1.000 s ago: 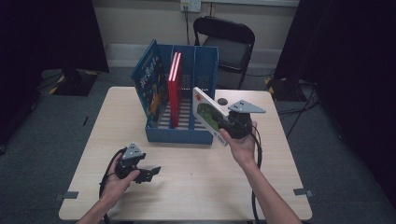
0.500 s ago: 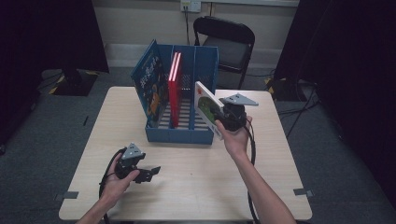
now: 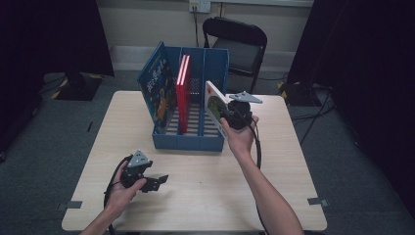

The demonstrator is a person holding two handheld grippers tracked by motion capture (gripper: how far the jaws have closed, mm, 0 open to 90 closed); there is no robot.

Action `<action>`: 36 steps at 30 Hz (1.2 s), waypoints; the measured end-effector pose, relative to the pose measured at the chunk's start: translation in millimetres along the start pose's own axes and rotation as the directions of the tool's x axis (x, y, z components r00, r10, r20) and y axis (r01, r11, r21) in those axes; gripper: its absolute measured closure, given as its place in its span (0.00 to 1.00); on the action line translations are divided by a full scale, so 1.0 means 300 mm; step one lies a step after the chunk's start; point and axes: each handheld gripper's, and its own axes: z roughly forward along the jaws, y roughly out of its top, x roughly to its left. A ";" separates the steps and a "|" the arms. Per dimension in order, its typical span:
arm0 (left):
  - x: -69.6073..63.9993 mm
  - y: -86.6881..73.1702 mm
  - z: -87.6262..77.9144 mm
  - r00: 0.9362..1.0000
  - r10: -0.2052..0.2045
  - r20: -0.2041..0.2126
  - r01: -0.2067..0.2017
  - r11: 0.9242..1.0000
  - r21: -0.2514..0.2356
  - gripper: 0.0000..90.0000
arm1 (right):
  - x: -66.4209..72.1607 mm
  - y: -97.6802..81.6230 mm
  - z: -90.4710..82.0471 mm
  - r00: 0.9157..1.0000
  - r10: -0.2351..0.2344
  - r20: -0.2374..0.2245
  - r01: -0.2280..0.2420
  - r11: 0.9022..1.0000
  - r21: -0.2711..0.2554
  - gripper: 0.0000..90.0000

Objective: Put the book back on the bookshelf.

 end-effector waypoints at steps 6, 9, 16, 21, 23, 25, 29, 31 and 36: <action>0.002 0.000 0.000 1.000 0.005 -0.005 -0.005 1.000 0.003 0.18 | 0.010 0.004 0.040 1.000 0.004 0.023 -0.004 1.000 0.015 0.85; 0.000 0.000 0.000 1.000 0.003 -0.007 -0.003 1.000 0.003 0.18 | 0.012 0.007 0.056 0.999 0.029 0.040 -0.030 0.999 0.021 0.85; -0.004 0.000 -0.001 1.000 0.008 -0.006 -0.008 1.000 -0.001 0.18 | 0.019 0.011 0.094 0.997 0.035 0.071 -0.037 0.999 0.028 0.85; -0.004 0.000 0.000 1.000 0.005 -0.007 -0.005 1.000 0.000 0.18 | 0.024 0.015 0.123 0.995 0.037 0.091 -0.041 0.999 0.033 0.85; -0.003 0.000 -0.002 1.000 0.009 -0.005 -0.009 1.000 0.003 0.18 | 0.022 0.013 0.133 0.995 0.043 0.095 -0.047 0.998 0.033 0.85; -0.003 0.000 -0.001 1.000 0.006 -0.004 -0.006 1.000 0.001 0.18 | 0.022 0.013 0.138 0.994 0.046 0.096 -0.050 0.998 0.034 0.85; -0.003 -0.001 0.001 1.000 0.003 -0.001 -0.003 1.000 0.003 0.18 | 0.020 0.005 0.161 0.992 0.061 0.108 -0.065 0.997 0.035 0.85; -0.003 -0.001 0.000 1.000 0.003 -0.001 -0.003 1.000 0.001 0.18 | 0.021 -0.001 0.174 0.992 0.057 0.113 -0.062 0.997 0.039 0.85; 0.000 -0.001 0.000 1.000 -0.001 -0.003 0.001 1.000 0.009 0.18 | 0.025 -0.019 0.200 0.992 0.057 0.111 -0.064 0.997 0.054 0.85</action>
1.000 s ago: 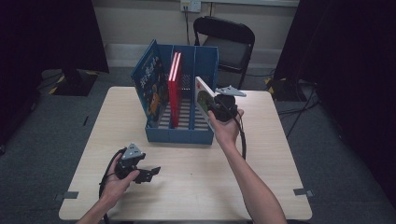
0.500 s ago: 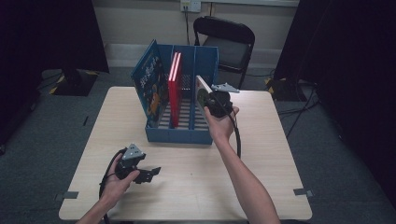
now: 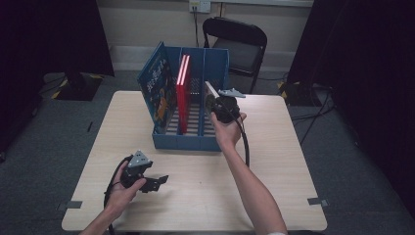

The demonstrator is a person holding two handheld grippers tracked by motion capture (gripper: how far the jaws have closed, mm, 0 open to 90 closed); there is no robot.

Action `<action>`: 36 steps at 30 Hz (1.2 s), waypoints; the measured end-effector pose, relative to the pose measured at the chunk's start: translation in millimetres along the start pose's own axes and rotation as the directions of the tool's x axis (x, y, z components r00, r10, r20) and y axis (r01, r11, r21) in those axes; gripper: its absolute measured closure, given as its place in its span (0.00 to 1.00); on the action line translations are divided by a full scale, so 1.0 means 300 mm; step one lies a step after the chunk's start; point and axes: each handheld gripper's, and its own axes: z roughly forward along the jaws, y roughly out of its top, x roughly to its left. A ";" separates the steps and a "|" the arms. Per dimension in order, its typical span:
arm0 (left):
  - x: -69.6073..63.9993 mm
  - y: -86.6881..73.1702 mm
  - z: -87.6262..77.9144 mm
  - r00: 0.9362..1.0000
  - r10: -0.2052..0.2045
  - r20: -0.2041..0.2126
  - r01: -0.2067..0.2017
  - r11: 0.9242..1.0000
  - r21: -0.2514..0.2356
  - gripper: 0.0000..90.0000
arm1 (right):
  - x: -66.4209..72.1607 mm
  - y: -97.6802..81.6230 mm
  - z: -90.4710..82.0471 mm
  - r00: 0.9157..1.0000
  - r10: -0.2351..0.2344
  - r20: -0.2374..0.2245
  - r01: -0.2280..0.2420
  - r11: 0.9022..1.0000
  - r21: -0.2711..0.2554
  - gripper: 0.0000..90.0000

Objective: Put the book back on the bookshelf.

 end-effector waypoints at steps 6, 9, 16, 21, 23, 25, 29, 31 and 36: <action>0.000 -0.001 0.000 1.000 -0.001 0.005 0.001 1.000 -0.003 0.18 | 0.000 -0.043 0.031 1.000 0.011 -0.005 -0.011 1.000 0.016 0.85; 0.000 -0.001 -0.001 1.000 -0.001 0.005 0.001 1.000 -0.002 0.18 | -0.005 -0.058 0.039 1.000 0.018 -0.008 -0.018 1.000 0.025 0.85; -0.002 -0.002 0.003 1.000 -0.005 0.007 0.005 1.000 -0.001 0.18 | -0.004 -0.088 0.054 1.000 -0.017 -0.008 0.018 0.999 0.035 0.85; 0.000 -0.003 0.002 1.000 -0.002 0.008 0.002 1.000 -0.004 0.18 | -0.014 -0.106 0.055 1.000 -0.016 -0.020 0.016 0.999 0.039 0.85; -0.001 -0.003 0.003 1.000 -0.004 0.009 0.004 1.000 -0.003 0.18 | -0.014 -0.112 0.055 1.000 -0.021 -0.021 0.022 0.999 0.042 0.85; -0.001 -0.002 0.002 1.000 0.001 0.006 -0.001 1.000 -0.003 0.18 | -0.012 -0.118 0.055 0.999 -0.024 -0.023 0.025 0.999 0.046 0.85; 0.000 -0.002 0.002 1.000 -0.002 0.009 0.002 1.000 -0.003 0.18 | -0.009 -0.130 0.052 0.999 -0.036 -0.027 0.037 0.998 0.057 0.84; -0.001 -0.003 0.003 1.000 -0.006 0.009 0.006 1.000 -0.004 0.18 | -0.013 -0.143 0.048 0.998 -0.049 -0.033 0.051 0.996 0.069 0.84; -0.003 -0.002 0.004 1.000 -0.003 0.007 0.003 1.000 -0.002 0.18 | -0.015 -0.154 0.043 0.997 -0.069 -0.047 0.073 0.993 0.088 0.83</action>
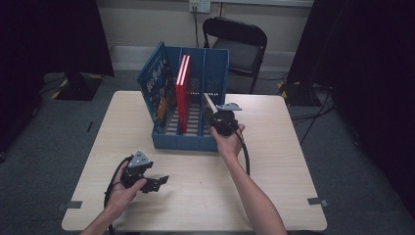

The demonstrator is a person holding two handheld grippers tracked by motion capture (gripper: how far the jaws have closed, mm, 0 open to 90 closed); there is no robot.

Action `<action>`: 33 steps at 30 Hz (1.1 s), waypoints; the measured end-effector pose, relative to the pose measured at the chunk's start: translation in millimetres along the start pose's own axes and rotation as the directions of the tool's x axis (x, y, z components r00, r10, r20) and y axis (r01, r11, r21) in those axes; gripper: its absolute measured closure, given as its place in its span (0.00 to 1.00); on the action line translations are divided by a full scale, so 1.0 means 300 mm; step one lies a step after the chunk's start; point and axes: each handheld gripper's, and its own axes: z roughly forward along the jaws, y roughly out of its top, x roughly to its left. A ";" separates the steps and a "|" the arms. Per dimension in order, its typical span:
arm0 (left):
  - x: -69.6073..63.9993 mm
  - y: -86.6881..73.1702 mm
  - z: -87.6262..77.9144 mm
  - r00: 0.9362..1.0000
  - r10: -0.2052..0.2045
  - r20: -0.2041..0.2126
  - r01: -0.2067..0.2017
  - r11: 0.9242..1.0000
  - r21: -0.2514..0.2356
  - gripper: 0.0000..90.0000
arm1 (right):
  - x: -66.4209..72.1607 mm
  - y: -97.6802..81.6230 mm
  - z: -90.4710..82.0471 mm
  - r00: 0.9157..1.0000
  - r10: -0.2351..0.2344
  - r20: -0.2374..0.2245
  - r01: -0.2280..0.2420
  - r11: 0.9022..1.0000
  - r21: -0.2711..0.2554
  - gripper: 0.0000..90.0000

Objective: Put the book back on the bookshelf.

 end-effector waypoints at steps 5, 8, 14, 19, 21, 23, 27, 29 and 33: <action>0.001 0.000 0.000 1.000 0.005 0.002 -0.005 1.000 0.008 0.18 | 0.005 -0.015 -0.004 0.999 -0.032 -0.007 0.032 0.999 0.016 0.81; 0.000 -0.001 0.001 1.000 0.000 0.003 0.000 1.000 0.004 0.18 | 0.005 -0.021 -0.010 0.999 -0.037 -0.015 0.037 0.999 0.011 0.81; 0.000 0.000 0.001 1.000 0.001 0.003 -0.001 1.000 0.006 0.18 | 0.005 -0.021 -0.042 0.998 -0.046 -0.045 0.046 0.999 -0.009 0.73; 0.003 -0.001 0.007 1.000 -0.008 -0.001 0.008 1.000 0.006 0.18 | -0.001 -0.046 -0.093 0.995 -0.064 -0.075 0.064 0.998 -0.003 0.70; 0.003 -0.001 0.008 1.000 -0.010 -0.003 0.010 1.000 0.006 0.18 | 0.001 -0.053 -0.106 0.994 -0.075 -0.075 0.075 0.997 -0.010 0.70; 0.003 -0.001 0.009 1.000 -0.012 -0.001 0.012 1.000 0.005 0.18 | -0.008 -0.072 -0.133 0.993 -0.076 -0.091 0.075 0.997 -0.017 0.71; 0.009 0.000 0.013 1.000 -0.012 -0.002 0.012 1.000 0.016 0.18 | -0.017 -0.091 -0.159 0.991 -0.076 -0.108 0.074 0.997 -0.028 0.72; 0.007 0.000 0.017 1.000 -0.019 0.000 0.019 1.000 0.020 0.18 | -0.021 -0.106 -0.170 0.990 -0.075 -0.121 0.072 0.997 -0.024 0.74; 0.005 0.001 0.018 1.000 -0.016 -0.001 0.016 1.000 0.019 0.18 | -0.021 -0.119 -0.175 0.990 -0.061 -0.128 0.058 0.998 -0.027 0.77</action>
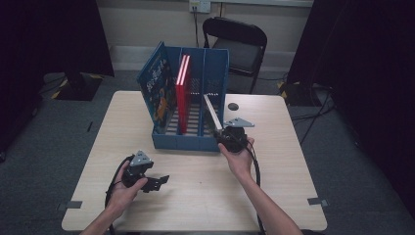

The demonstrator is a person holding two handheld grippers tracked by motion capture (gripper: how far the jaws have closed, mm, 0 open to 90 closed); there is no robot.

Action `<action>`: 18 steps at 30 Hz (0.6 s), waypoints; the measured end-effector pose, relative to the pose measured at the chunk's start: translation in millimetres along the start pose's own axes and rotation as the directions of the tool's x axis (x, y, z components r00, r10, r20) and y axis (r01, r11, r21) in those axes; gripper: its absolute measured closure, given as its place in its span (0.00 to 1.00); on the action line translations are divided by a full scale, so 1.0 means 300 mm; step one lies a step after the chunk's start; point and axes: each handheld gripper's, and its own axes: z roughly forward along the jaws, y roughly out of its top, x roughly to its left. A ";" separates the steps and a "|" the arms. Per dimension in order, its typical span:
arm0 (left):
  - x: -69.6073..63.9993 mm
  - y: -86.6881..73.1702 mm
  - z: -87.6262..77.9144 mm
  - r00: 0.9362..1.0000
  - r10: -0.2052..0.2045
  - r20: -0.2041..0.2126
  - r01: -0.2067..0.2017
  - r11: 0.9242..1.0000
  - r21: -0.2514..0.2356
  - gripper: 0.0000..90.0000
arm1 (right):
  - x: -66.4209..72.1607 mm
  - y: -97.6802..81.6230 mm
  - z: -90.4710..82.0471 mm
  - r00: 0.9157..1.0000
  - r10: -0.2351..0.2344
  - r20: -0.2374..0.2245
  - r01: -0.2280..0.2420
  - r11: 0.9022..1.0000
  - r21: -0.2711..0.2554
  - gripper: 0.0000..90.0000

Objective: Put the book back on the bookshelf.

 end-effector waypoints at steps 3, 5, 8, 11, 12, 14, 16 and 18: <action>0.001 0.000 0.005 1.000 0.006 0.003 -0.006 1.000 0.009 0.18 | 0.000 -0.001 0.002 1.000 0.007 0.001 -0.007 1.000 -0.002 0.78; 0.000 0.001 0.007 1.000 0.002 0.005 -0.002 1.000 0.010 0.18 | 0.006 0.007 0.014 1.000 0.012 0.006 -0.012 1.000 -0.001 0.78; 0.001 0.003 0.010 1.000 0.000 0.009 -0.001 1.000 0.006 0.18 | 0.013 0.013 0.025 1.000 0.015 0.002 -0.015 1.000 0.001 0.78; 0.001 0.006 0.015 1.000 0.003 0.011 -0.003 1.000 0.011 0.18 | 0.022 0.027 0.045 1.000 0.020 0.007 -0.020 1.000 0.003 0.78; 0.001 0.007 0.016 1.000 0.006 0.013 -0.006 1.000 0.013 0.18 | 0.027 0.038 0.062 1.000 0.026 0.008 -0.026 1.000 0.005 0.77; 0.001 0.007 0.016 1.000 0.007 0.015 -0.007 1.000 0.013 0.18 | 0.031 0.046 0.076 1.000 0.027 0.010 -0.027 1.000 0.005 0.77; -0.001 0.008 0.013 1.000 0.006 0.016 -0.006 1.000 0.015 0.18 | 0.034 0.052 0.084 1.000 0.027 0.012 -0.027 1.000 0.007 0.77; -0.002 0.007 0.012 1.000 0.002 0.014 -0.002 1.000 0.007 0.18 | 0.038 0.065 0.102 0.999 0.029 0.016 -0.030 0.999 0.012 0.76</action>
